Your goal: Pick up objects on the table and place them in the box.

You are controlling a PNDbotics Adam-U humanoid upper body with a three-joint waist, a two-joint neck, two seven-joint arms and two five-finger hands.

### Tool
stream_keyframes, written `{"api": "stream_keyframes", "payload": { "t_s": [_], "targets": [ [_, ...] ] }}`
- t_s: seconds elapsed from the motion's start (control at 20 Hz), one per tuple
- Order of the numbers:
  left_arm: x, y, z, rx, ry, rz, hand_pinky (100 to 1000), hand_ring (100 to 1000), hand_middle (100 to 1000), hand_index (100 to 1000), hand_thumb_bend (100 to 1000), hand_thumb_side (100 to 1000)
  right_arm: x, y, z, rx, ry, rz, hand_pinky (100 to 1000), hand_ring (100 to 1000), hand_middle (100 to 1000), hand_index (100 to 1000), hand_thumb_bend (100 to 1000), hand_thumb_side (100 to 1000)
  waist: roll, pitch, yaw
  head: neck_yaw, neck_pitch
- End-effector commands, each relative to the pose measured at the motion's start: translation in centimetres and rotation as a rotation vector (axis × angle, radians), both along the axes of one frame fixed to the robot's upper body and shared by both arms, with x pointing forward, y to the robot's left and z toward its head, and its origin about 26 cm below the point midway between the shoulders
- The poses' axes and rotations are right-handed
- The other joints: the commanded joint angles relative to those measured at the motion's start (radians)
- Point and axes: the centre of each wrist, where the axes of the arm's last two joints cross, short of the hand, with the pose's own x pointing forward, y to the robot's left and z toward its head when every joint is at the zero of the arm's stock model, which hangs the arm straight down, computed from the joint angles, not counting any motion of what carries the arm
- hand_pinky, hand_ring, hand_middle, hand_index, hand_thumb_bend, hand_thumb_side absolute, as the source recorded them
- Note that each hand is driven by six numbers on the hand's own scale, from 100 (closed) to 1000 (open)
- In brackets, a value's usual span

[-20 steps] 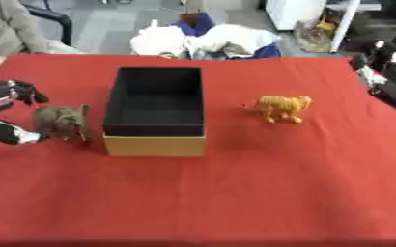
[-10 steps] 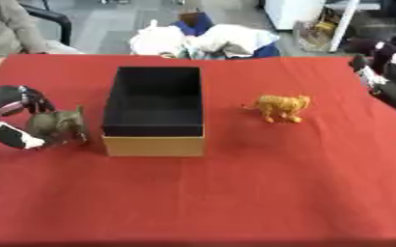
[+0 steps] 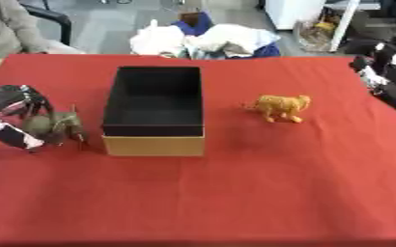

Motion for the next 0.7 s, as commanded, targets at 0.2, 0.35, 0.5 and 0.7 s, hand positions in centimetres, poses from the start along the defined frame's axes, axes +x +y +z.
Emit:
{"api": "stream_keyframes", "payload": {
  "t_s": [0.2, 0.35, 0.5, 0.7],
  "targets": [
    [0.1, -0.1, 3.6, -0.084, -0.14, 0.027, 362, 274, 271, 436, 341, 124, 0.1, -0.4, 1.1, -0.009, -0.031, -0.005, 796, 902, 751, 863, 100, 627, 0.002, -0.012, 0.0, 0.001, 0.005],
    [0.0, -0.8, 5.2, -0.146, -0.176, 0.026, 357, 267, 264, 428, 280, 100, 0.1, -0.4, 1.1, -0.009, -0.031, -0.006, 796, 902, 751, 863, 100, 626, 0.002, -0.012, 0.0, -0.001, 0.005],
    [0.1, -1.7, 7.0, -0.222, -0.209, 0.018, 354, 261, 259, 422, 212, 100, 0.1, -0.4, 1.1, -0.008, -0.03, -0.006, 796, 902, 750, 863, 100, 625, 0.002, -0.013, -0.001, -0.001, 0.005],
    [0.8, -3.9, 9.1, -0.298, -0.231, -0.019, 358, 265, 264, 426, 200, 100, 0.1, -0.3, 1.0, -0.006, -0.027, -0.003, 796, 902, 750, 863, 100, 625, 0.0, -0.017, -0.001, 0.004, 0.005]
  ]
}}
